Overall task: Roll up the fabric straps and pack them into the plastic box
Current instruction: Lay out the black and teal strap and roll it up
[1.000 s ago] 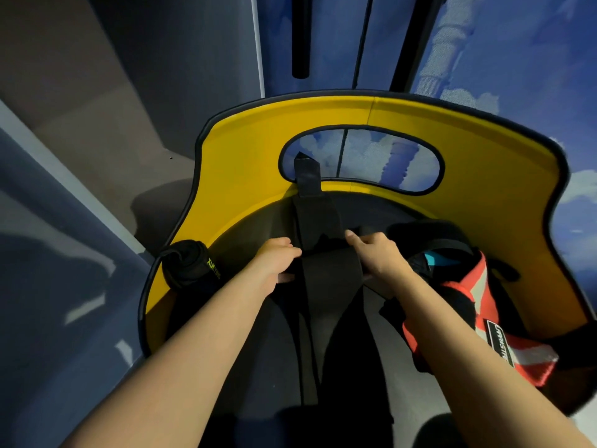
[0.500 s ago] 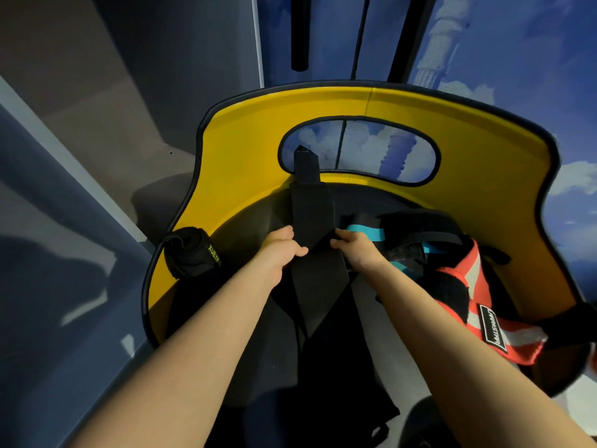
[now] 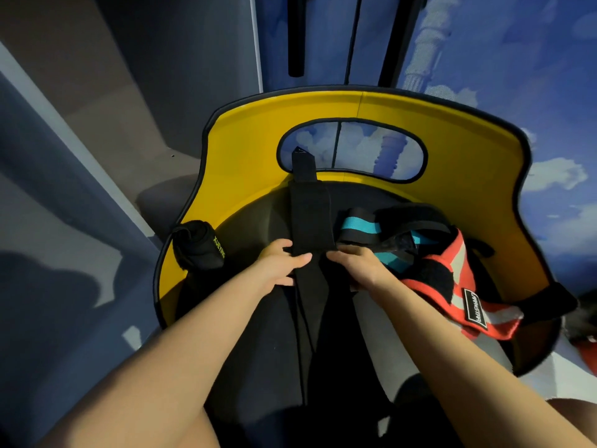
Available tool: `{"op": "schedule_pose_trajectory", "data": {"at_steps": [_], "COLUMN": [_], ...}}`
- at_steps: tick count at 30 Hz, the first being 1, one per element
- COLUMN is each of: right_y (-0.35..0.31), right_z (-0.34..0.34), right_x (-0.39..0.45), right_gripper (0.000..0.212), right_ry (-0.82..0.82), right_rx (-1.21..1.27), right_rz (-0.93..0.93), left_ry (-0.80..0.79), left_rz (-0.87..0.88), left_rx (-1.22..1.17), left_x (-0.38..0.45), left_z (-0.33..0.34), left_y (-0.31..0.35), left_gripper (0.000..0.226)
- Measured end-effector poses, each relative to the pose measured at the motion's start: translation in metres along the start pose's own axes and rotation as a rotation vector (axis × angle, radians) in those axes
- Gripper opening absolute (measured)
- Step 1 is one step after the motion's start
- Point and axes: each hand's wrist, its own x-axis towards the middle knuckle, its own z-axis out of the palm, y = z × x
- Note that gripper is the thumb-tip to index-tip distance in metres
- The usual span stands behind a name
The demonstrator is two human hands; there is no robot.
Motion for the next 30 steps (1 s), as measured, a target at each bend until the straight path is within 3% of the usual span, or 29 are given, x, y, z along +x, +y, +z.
{"op": "schedule_pose_trajectory", "data": {"at_steps": [6,13,19,22,30], "right_y": [0.017,0.035,0.044,0.051,0.063], "right_z": [0.007,0.003,0.012,0.015,0.028], "right_x": [-0.005,-0.012,-0.019,-0.023,-0.019], "right_gripper": [0.045,0.039,0.045,0.046,0.026], "right_ry": [0.034,0.004,0.13,0.078,0.19], "right_rx": [-0.001,0.04,0.062,0.241,0.266], "right_rz": [0.001,0.086,0.025,0.003,-0.017], "left_ry": [0.11,0.054,0.065,0.067,0.078], "left_rz": [0.05,-0.051,-0.038,-0.019,0.036], "left_rx": [0.098,0.205,0.115,0.08,0.063], "left_x": [-0.01,-0.028,-0.037,-0.041,-0.052], "left_z": [0.011,0.017,0.021,0.022,0.026], "left_y": [-0.009,-0.017,-0.02,-0.025,-0.036], "left_gripper": [0.065,0.054,0.058,0.058,0.058]}}
